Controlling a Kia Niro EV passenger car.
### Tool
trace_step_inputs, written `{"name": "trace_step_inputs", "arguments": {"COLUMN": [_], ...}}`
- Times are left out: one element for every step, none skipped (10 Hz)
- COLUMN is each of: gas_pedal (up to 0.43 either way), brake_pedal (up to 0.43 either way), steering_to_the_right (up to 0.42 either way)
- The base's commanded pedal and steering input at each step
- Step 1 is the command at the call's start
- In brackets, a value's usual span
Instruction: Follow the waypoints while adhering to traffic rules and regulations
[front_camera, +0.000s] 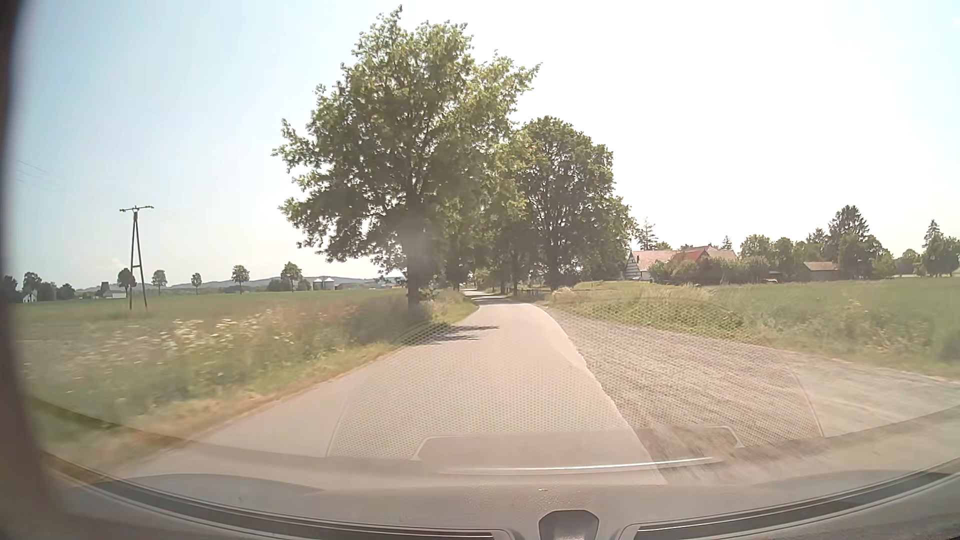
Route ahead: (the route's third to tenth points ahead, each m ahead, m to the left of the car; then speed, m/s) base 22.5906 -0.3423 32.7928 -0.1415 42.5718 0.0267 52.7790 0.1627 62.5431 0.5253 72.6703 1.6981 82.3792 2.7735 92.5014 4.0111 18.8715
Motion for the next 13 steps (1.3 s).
{"name": "trace_step_inputs", "arguments": {"gas_pedal": [0.157, 0.169, 0.169, 0.169, 0.169, 0.169, 0.169, 0.169, 0.177, 0.177, 0.177, 0.177, 0.177], "brake_pedal": [0.006, 0.006, 0.006, 0.006, 0.006, 0.006, 0.006, 0.006, 0.006, 0.006, 0.006, 0.006, 0.006], "steering_to_the_right": [0.009, 0.008, 0.005, 0.001, -0.001, -0.004, -0.006, -0.008, -0.008, -0.01, -0.011, -0.011, -0.011]}}
